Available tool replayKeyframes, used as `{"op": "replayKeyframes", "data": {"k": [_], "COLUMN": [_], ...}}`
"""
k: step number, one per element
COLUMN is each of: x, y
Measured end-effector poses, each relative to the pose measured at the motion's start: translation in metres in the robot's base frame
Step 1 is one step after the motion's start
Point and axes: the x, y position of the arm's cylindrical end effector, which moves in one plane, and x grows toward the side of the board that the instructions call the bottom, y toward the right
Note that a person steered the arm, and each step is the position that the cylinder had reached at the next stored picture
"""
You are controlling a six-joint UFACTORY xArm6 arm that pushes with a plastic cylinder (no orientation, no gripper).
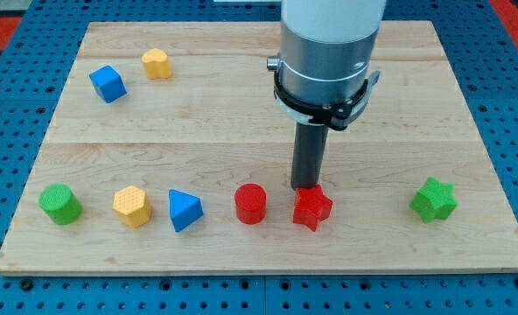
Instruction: Push the blue cube downwards of the board
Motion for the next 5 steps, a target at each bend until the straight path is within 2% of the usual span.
{"op": "replayKeyframes", "data": {"k": [1, 2, 3, 4, 5], "x": [-0.025, -0.025, -0.058, -0.123, -0.166], "y": [-0.036, -0.149, -0.219, -0.273, -0.314]}}
